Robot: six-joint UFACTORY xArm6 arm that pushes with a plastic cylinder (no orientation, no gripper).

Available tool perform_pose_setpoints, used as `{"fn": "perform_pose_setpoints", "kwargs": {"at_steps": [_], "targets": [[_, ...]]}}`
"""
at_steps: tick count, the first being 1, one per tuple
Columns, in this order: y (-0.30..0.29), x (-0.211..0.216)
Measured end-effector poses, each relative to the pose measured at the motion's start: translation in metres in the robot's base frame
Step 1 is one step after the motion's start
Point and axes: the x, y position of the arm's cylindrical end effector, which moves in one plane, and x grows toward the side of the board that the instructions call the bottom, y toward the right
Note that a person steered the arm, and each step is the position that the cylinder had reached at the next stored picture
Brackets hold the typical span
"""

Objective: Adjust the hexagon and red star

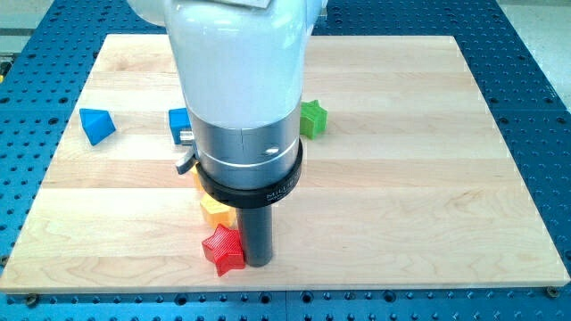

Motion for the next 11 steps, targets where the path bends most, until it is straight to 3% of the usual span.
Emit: {"fn": "perform_pose_setpoints", "kwargs": {"at_steps": [2, 3, 4, 11], "targets": [[-0.015, 0.0], [0.005, -0.003], [0.011, -0.033], [-0.014, -0.061]]}}
